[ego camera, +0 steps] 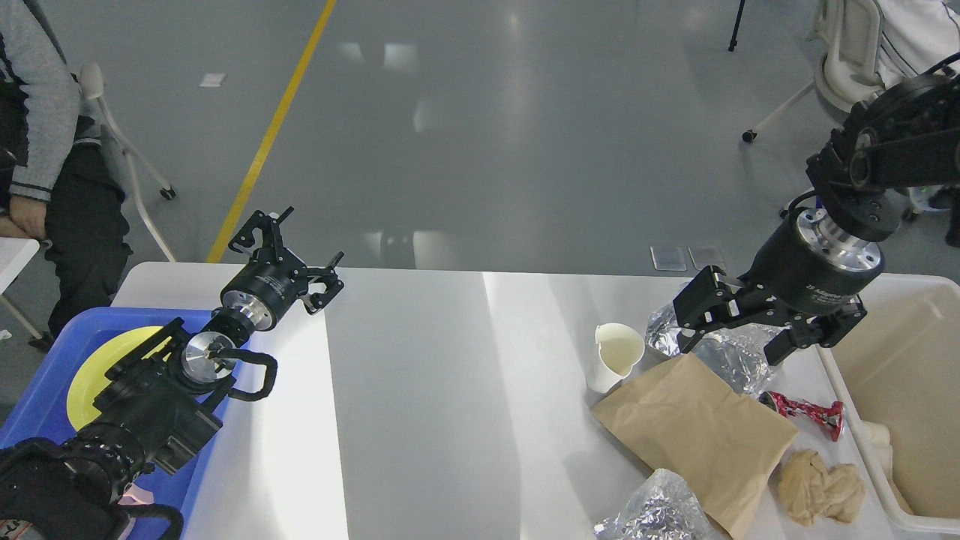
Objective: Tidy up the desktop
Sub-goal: 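Raise the right arm and swing it over the paper bag, then lower the right gripper onto the brown paper bag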
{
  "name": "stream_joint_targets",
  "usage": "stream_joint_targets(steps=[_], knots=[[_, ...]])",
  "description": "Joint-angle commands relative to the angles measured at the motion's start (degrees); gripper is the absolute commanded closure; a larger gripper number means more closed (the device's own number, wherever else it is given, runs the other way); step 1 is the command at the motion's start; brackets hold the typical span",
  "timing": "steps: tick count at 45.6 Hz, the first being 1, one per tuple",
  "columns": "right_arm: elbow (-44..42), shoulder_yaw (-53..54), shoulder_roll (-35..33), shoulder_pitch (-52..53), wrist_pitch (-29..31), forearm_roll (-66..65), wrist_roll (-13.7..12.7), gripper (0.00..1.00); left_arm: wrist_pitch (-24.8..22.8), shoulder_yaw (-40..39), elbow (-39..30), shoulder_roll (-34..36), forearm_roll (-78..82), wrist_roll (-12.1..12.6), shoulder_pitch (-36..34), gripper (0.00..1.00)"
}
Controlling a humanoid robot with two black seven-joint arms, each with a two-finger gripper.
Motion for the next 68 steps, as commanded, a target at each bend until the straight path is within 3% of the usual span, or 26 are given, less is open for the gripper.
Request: stream_joint_targets(steps=[1, 41, 57, 68], knots=[[0.2, -0.5, -0.1, 0.4, -1.7, 0.2, -0.1, 0.00, 0.0, 0.0, 0.0, 0.0, 0.0, 0.0, 0.0, 0.01], [-1.7, -0.2, -4.3, -0.5, -4.4, 5.6, -0.1, 0.00, 0.0, 0.0, 0.0, 0.0, 0.0, 0.0, 0.0, 0.01], [-7.6, 0.0, -3.2, -4.9, -6.1, 5.7, -0.1, 0.00, 0.0, 0.0, 0.0, 0.0, 0.0, 0.0, 0.0, 0.01], [-11.3, -0.9, -1.5, -13.6, -7.8, 5.7, -0.2, 0.00, 0.0, 0.0, 0.0, 0.0, 0.0, 0.0, 0.0, 0.01]])
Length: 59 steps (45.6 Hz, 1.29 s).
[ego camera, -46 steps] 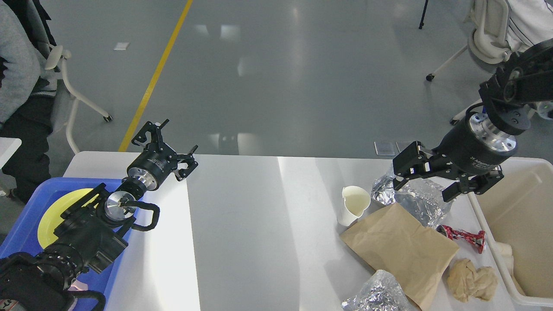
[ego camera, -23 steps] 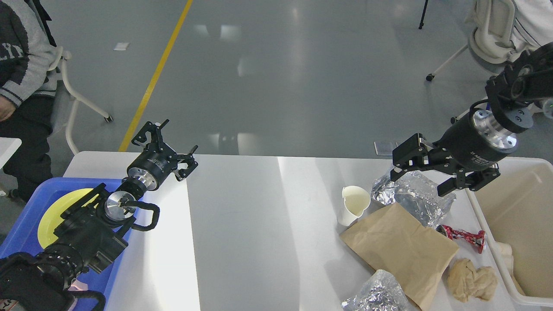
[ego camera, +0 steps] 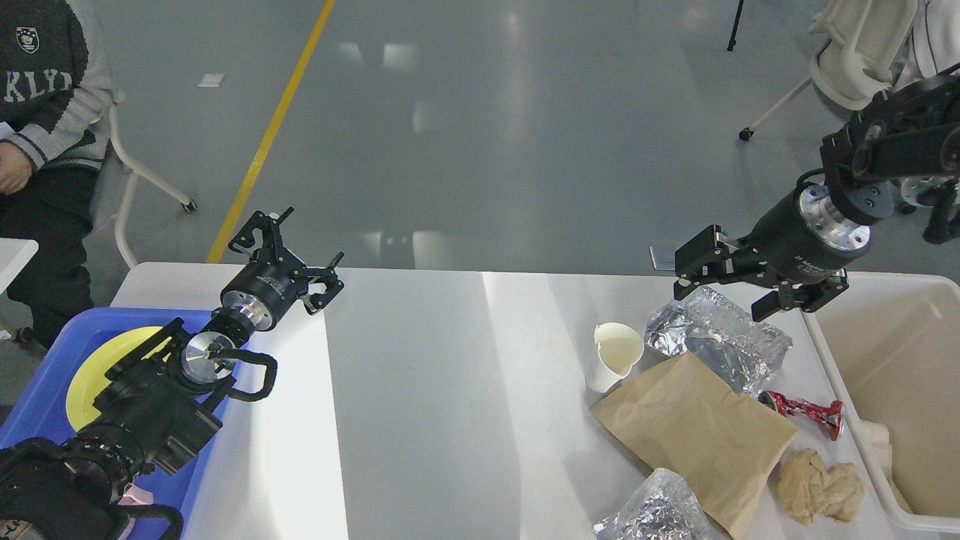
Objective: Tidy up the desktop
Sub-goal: 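Lower the right gripper onto the brown paper bag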
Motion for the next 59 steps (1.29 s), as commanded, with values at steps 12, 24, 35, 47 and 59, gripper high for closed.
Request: stream_joint_targets(steps=[12, 24, 35, 47, 59], knots=[[-1.1, -1.0, 0.3, -13.0, -4.1, 7.9, -1.6, 0.00, 0.0, 0.0, 0.0, 0.0, 0.0, -0.1, 0.0, 0.01], [0.3, -1.9, -1.3, -19.1, -9.9, 10.6, -4.1, 0.00, 0.0, -0.1, 0.0, 0.1, 0.0, -0.1, 0.1, 0.01], [1.5, -2.4, -3.2, -21.5, -11.3, 10.6, -5.1, 0.00, -0.2, -0.1, 0.0, 0.3, 0.1, 0.0, 0.1, 0.01], [1.8, -1.2, -3.0, -30.3, -21.2, 15.5, -5.1, 0.00, -0.2, -0.1, 0.0, 0.3, 0.1, 0.0, 0.1, 0.01], [1.7, 1.2, -3.1, -33.1, -26.6, 17.5, -4.9, 0.00, -0.2, -0.1, 0.0, 0.3, 0.1, 0.0, 0.1, 0.01]])
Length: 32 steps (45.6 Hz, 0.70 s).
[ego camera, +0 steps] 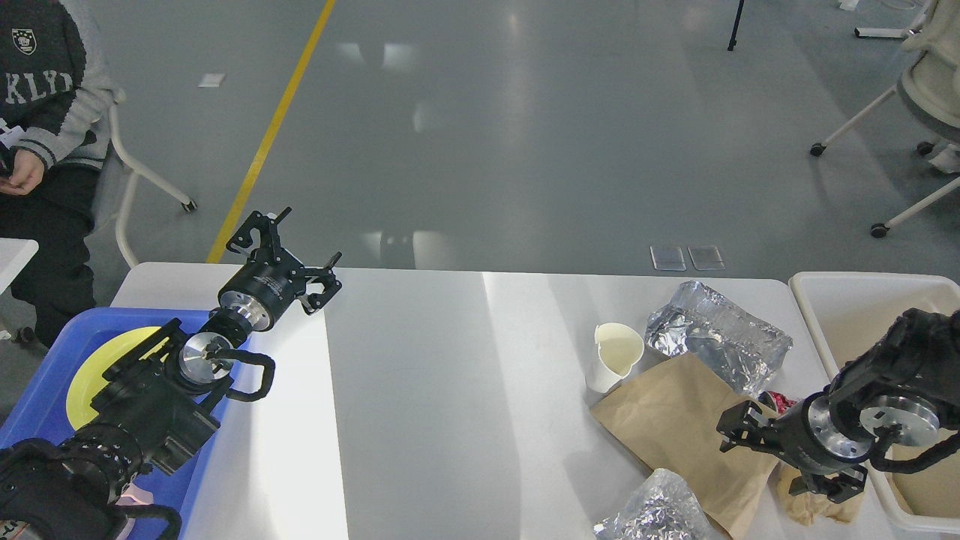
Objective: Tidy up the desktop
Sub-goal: 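Lower the right gripper onto the brown paper bag, then close the right gripper on the brown paper bag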
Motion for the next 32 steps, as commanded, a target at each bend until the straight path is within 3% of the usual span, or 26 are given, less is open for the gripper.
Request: stream_joint_targets(steps=[1, 8, 10, 14, 21, 23, 25, 32], knots=[[-0.1, 1.1, -0.2, -1.3, -2.4, 0.3, 0.0, 0.00, 0.0, 0.0, 0.0, 0.0, -0.1, 0.0, 0.0, 0.01], [-0.2, 2.9, -0.1, -4.2, -6.0, 0.9, 0.0, 0.07, 0.0, 0.0, -0.1, 0.0, 0.0, 0.0, 0.0, 0.01], [-0.2, 3.1, -0.1, -4.6, -6.3, 1.1, 0.0, 0.18, 0.0, 0.0, 0.0, 0.0, 0.0, 0.0, 0.1, 0.01], [-0.2, 3.9, -0.2, -4.7, -6.4, 1.1, 0.1, 0.53, 0.0, 0.0, 0.0, 0.0, -0.1, 0.0, 0.0, 0.01], [-0.2, 4.5, -0.2, -4.7, -6.5, 1.1, 0.1, 0.69, 0.0, 0.0, 0.0, 0.0, 0.0, 0.0, 0.0, 0.01], [-0.2, 4.7, -0.1, -4.9, -6.5, 1.1, 0.1, 0.80, 0.0, 0.0, -0.1, 0.0, 0.0, 0.0, 0.1, 0.01], [0.0, 4.8, -0.2, -4.9, -6.5, 1.1, 0.2, 1.00, 0.0, 0.0, -0.1, 0.0, 0.0, 0.0, 0.0, 0.01], [0.6, 5.4, -0.3, -4.9, -9.1, 1.1, 0.3, 1.00, 0.0, 0.0, -0.1, 0.0, 0.0, 0.0, 0.1, 0.01]])
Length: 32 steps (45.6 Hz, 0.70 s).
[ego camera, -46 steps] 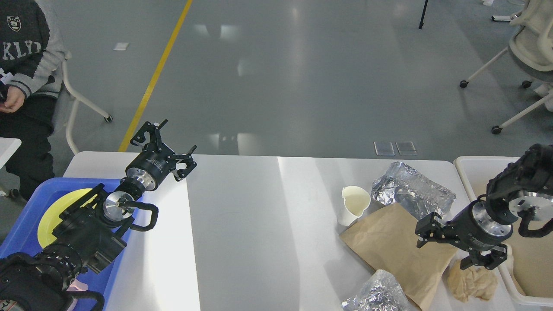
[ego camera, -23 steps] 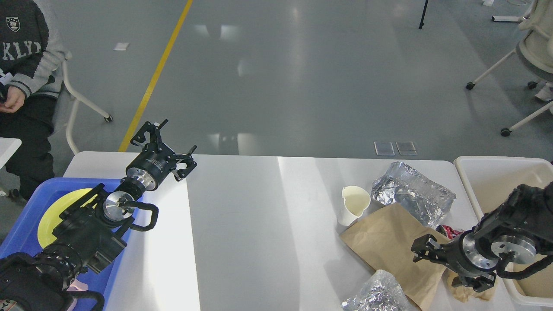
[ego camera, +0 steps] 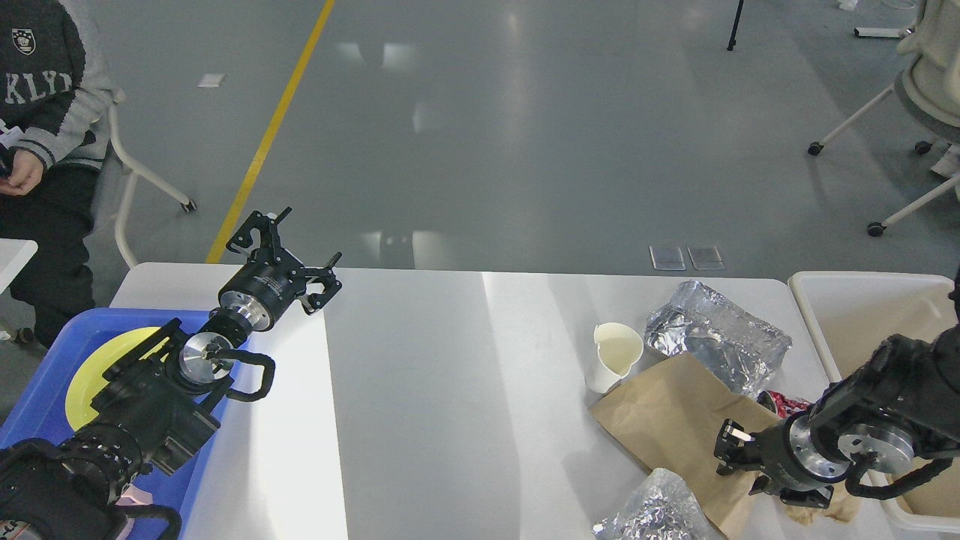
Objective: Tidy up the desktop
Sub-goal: 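Close the right gripper on the brown paper bag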
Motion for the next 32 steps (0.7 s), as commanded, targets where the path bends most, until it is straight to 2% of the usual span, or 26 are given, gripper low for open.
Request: stream_joint_targets(steps=[1, 15, 32], knots=[[0.8, 0.4, -0.1, 0.0, -2.3, 0.0, 0.1, 1.00, 0.0, 0.0, -0.1, 0.0, 0.0, 0.0, 0.1, 0.01], [1.2, 0.3, -0.6, 0.3, -2.6, -0.2, 0.2, 1.00, 0.0, 0.0, -0.1, 0.1, 0.0, 0.0, 0.1, 0.01], [4.0, 0.0, -5.6, 5.9, -1.5, -1.2, 0.2, 1.00, 0.0, 0.0, -0.1, 0.1, 0.0, 0.0, 0.1, 0.01]])
